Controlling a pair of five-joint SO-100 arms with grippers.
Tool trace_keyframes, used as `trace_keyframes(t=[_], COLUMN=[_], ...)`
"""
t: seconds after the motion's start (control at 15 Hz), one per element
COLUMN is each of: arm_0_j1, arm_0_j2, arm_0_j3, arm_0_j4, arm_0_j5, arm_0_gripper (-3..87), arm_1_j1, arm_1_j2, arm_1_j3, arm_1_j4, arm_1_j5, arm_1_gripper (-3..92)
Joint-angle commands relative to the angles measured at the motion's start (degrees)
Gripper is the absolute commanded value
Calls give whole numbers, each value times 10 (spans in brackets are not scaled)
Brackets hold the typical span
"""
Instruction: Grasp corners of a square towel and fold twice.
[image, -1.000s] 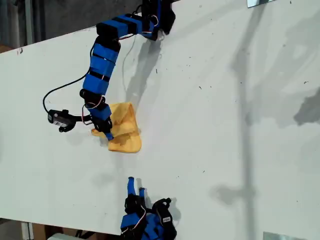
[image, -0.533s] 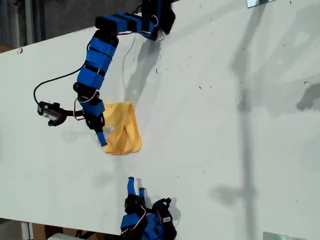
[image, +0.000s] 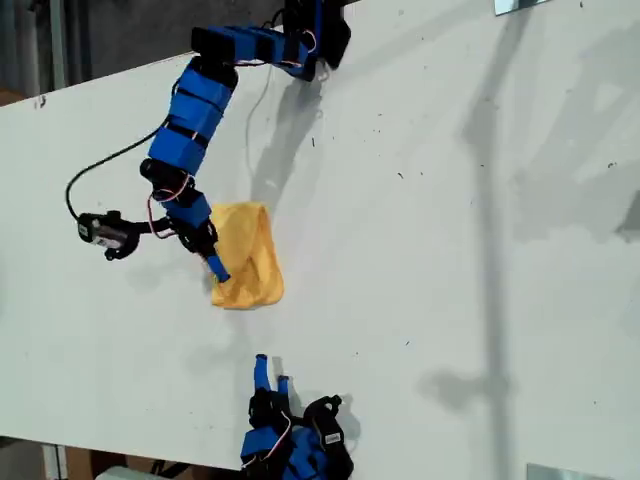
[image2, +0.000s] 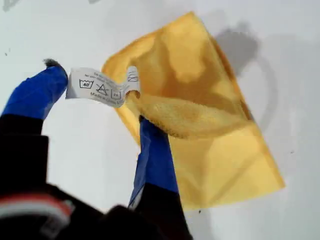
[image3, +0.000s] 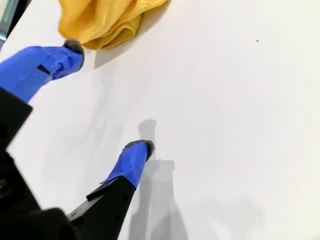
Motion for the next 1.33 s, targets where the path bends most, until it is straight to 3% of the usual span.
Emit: trace_keyframes(t=[0.0, 0.2, 0.27, 0.4, 0.53, 0.6, 0.67, 0.73, 0.87, 0.93, 1.0, 1.07, 1.27], arm_0_j1=[-8, -8, -10, -9, -11, -11, -9, -8, -11, -7, -7, -11, -4], arm_0_j2=[3, 3, 3, 3, 3, 3, 3, 3, 3, 3, 3, 3, 3], arm_0_j3=[4, 4, 4, 4, 4, 4, 4, 4, 4, 4, 4, 4, 4], arm_0_j4=[-5, -5, -5, -6, -6, -6, -5, -5, -5, -5, -5, -6, -5], arm_0_j5=[-4, -4, -1, 0, 2, 1, -4, -4, -1, -3, -4, 1, -3], arm_0_gripper=[348, 348, 349, 349, 349, 349, 349, 349, 349, 349, 349, 349, 349], arm_1_j1=[-20, -36, -35, -17, -11, 8, 7, -18, -1, 11, -3, -23, -4], arm_1_j2=[60, -10, -63, 15, -74, 24, 121, -51, 27, 112, 74, -49, 41], arm_1_j3=[54, -22, -62, -28, -60, 28, 161, -75, -9, 78, 72, -57, -26], arm_1_j4=[-88, -110, -88, -102, -67, -84, -218, -75, -99, -157, -176, -104, -130], arm_1_j5=[26, 51, 60, 62, 60, 72, 83, 64, 76, 91, 103, 98, 100], arm_1_gripper=[329, 319, 322, 324, 324, 336, 310, 315, 318, 313, 309, 316, 305])
